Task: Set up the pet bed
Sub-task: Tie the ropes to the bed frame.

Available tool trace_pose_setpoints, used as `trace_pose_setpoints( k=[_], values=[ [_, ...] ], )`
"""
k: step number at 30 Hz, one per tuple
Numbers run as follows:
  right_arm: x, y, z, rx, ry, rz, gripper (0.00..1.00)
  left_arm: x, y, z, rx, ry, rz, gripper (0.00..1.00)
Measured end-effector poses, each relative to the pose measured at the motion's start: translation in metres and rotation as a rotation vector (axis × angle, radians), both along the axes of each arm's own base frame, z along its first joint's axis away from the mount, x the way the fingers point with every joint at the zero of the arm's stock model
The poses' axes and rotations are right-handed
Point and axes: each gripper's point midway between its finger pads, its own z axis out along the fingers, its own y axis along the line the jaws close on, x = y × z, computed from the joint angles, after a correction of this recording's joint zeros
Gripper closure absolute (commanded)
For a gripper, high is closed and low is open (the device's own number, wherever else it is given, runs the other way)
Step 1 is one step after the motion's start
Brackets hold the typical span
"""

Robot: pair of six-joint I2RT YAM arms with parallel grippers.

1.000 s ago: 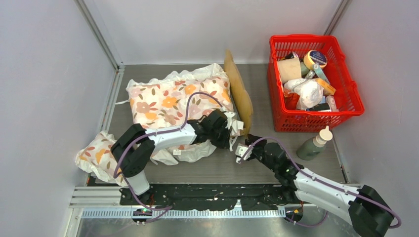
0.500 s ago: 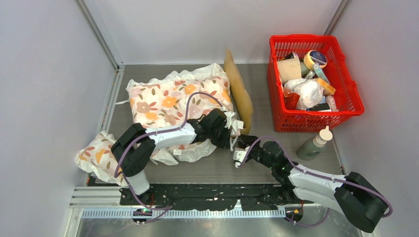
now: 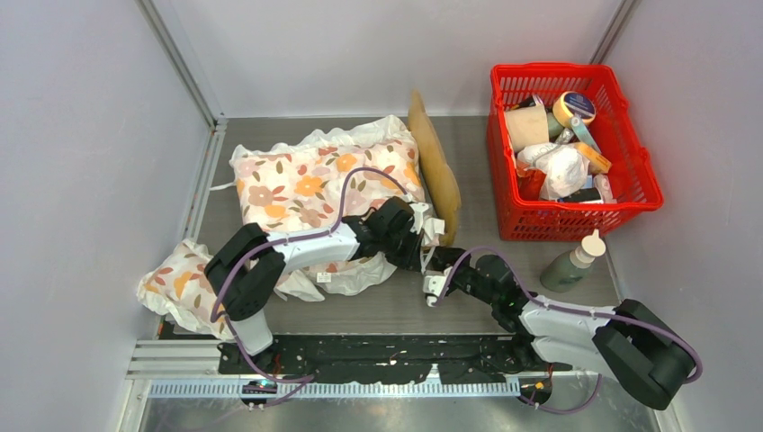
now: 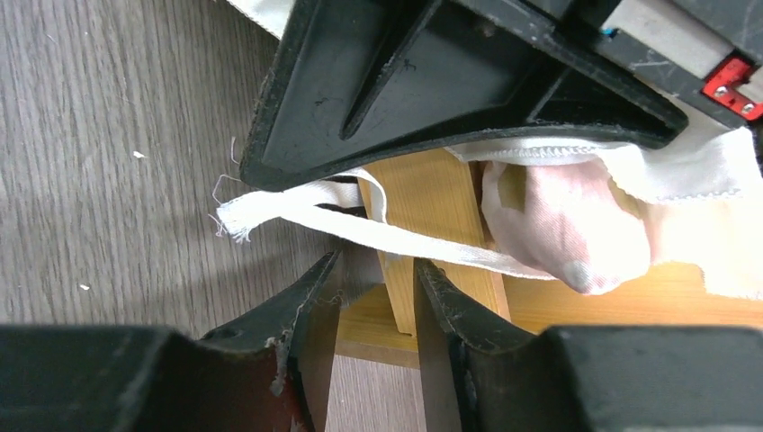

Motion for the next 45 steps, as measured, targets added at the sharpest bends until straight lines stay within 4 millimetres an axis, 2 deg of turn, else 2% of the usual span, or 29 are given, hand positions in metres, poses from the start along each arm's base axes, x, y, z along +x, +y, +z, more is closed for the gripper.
trace_pose_setpoints(
  k=[6, 15, 24, 27, 28, 32, 38, 45],
  values=[
    [0.0, 0.003, -0.003, -0.018, -0.002, 0.023, 0.62, 0.0, 0.0, 0.0, -0.002, 0.003, -0.001, 1.0],
    [0.001, 0.007, 0.003, -0.019, -0.03, 0.044, 0.64, 0.0, -0.002, 0.001, -0.003, 0.011, -0.002, 1.0],
    [0.006, 0.012, 0.002, -0.041, -0.032, 0.056, 0.7, 0.0, -0.004, 0.001, -0.008, 0.017, -0.007, 1.0],
    [0.007, 0.012, 0.001, -0.049, -0.032, 0.057, 0.81, 0.0, -0.004, 0.001, -0.008, 0.017, -0.007, 1.0],
    [0.008, 0.012, 0.001, -0.052, -0.031, 0.057, 0.9, 0.0, -0.004, 0.001, -0.008, 0.017, -0.007, 1.0],
    [0.009, 0.011, 0.001, -0.064, -0.035, 0.057, 0.95, 0.0, -0.004, 0.001, -0.008, 0.018, -0.006, 1.0],
    [0.013, 0.006, 0.0, -0.066, -0.034, 0.034, 0.95, 0.0, -0.007, 0.004, -0.022, 0.015, 0.001, 0.72],
    [0.017, 0.001, 0.007, -0.04, -0.039, 0.01, 0.95, 0.005, 0.002, 0.014, -0.048, -0.045, 0.04, 0.62]
  ],
)
